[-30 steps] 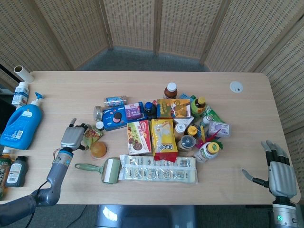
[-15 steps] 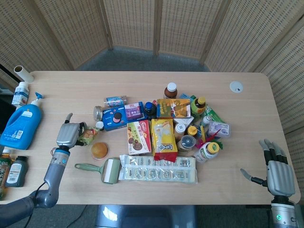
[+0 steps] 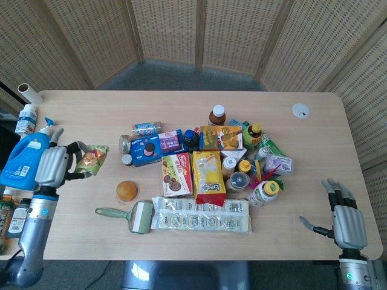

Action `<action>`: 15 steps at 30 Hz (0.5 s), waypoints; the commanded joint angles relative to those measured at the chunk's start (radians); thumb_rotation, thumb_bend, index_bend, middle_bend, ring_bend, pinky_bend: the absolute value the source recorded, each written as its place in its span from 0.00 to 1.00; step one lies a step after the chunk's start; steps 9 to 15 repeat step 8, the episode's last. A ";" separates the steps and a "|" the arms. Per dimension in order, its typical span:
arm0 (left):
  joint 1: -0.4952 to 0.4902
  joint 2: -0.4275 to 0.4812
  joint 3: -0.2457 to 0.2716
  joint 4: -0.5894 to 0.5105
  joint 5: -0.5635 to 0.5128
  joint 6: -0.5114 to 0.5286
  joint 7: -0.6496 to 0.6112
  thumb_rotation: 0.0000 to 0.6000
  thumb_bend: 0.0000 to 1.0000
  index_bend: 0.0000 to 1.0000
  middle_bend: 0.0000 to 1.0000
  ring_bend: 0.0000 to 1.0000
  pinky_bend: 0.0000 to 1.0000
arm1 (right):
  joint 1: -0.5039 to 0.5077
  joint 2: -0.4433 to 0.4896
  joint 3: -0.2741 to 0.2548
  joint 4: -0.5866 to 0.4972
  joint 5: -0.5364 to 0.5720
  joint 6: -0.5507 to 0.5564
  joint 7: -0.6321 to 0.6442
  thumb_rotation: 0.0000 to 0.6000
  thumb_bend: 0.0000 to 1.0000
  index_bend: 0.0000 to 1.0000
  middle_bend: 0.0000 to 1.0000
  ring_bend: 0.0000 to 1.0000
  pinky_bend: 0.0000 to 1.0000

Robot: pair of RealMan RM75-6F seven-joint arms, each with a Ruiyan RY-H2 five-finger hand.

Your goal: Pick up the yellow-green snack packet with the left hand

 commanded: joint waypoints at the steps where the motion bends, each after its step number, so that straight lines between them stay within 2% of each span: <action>1: 0.023 0.062 -0.045 -0.071 0.011 0.037 -0.067 1.00 0.00 0.62 0.84 0.84 0.00 | 0.007 -0.010 0.001 0.004 -0.002 -0.008 -0.004 0.66 0.15 0.00 0.00 0.00 0.00; 6: 0.007 0.084 -0.080 -0.097 0.005 0.041 -0.100 1.00 0.00 0.62 0.84 0.83 0.00 | 0.015 -0.023 0.008 0.007 0.008 -0.020 -0.012 0.65 0.15 0.00 0.00 0.00 0.00; 15: -0.002 0.084 -0.082 -0.101 0.003 0.034 -0.095 1.00 0.00 0.62 0.84 0.83 0.00 | 0.017 -0.025 0.010 0.008 0.013 -0.023 -0.014 0.65 0.15 0.00 0.00 0.00 0.00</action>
